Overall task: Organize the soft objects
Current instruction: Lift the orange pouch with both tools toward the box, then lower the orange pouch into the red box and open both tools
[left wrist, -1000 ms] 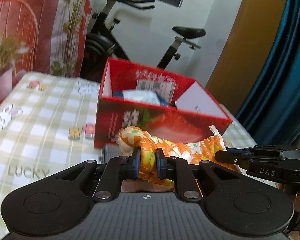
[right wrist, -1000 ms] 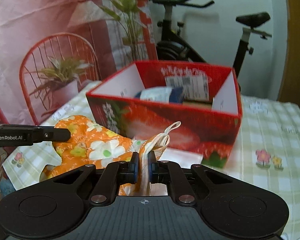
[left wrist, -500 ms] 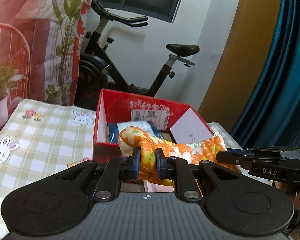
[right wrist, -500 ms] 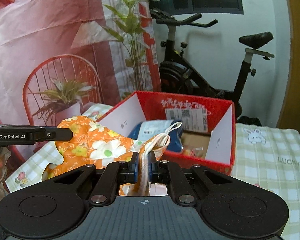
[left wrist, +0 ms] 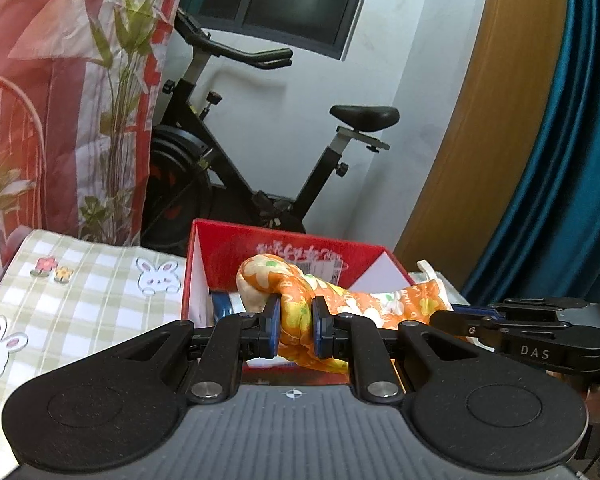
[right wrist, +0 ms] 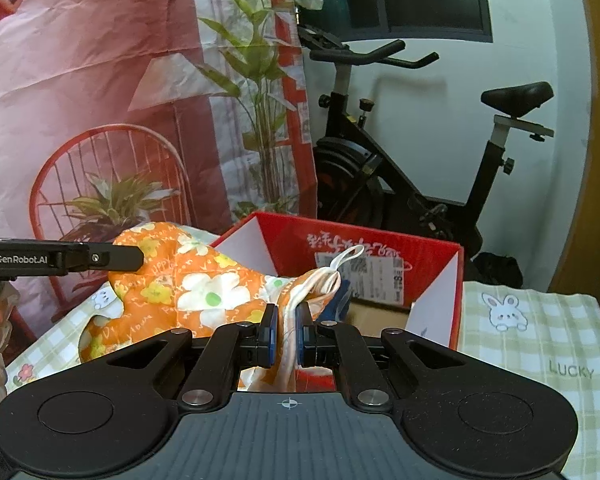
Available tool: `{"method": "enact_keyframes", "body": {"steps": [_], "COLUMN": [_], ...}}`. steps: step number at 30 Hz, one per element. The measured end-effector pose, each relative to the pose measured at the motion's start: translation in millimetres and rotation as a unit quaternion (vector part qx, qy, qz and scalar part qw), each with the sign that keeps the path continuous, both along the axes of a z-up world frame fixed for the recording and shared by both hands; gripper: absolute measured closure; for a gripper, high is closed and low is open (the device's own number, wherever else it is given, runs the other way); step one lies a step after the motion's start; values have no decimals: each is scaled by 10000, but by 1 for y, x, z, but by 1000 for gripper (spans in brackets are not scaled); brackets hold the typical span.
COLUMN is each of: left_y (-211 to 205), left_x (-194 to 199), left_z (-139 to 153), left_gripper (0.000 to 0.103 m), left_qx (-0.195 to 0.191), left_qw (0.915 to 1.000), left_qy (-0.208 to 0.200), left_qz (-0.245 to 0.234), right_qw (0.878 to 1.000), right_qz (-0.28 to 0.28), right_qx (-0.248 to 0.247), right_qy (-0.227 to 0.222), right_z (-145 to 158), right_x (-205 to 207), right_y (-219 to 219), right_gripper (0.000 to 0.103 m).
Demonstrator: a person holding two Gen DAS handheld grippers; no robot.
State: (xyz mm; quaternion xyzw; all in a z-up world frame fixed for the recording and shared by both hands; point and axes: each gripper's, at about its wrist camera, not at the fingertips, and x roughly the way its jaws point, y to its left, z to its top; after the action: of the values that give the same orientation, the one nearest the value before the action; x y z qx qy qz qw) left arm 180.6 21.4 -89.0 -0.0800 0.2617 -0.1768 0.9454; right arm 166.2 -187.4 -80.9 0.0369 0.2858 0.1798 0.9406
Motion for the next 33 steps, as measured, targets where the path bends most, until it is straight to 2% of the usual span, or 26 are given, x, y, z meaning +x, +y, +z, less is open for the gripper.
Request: {"method": "enact_keyframes", "body": {"steps": [9, 14, 17, 26, 29, 33], "left_y": [-5, -14, -20, -31, -32, -36], "left_x": [47, 76, 94, 120, 120, 123], "left_z": [0, -6, -13, -53, -60, -65], "left_gripper": [86, 86, 86, 86, 86, 86], "left_qx": [23, 81, 118, 531, 635, 766], "left_qw": [9999, 9998, 9997, 9932, 9906, 9876], "left_qy": [-18, -38, 122, 1016, 1175, 1305], "left_qz": [121, 203, 152, -198, -306, -417], "right_qw": [9998, 9990, 9978, 9960, 9937, 9918], "right_qz": [-21, -90, -104, -7, 4, 13], "right_qx": [-144, -382, -608, -665, -649, -648], "right_qy": [-107, -230, -259, 598, 914, 1100], "right_z": [0, -4, -12, -64, -76, -82], "right_x": [54, 88, 107, 127, 129, 128], "right_y": [-10, -13, -14, -16, -14, -11], "right_gripper": [95, 95, 95, 95, 95, 94]}}
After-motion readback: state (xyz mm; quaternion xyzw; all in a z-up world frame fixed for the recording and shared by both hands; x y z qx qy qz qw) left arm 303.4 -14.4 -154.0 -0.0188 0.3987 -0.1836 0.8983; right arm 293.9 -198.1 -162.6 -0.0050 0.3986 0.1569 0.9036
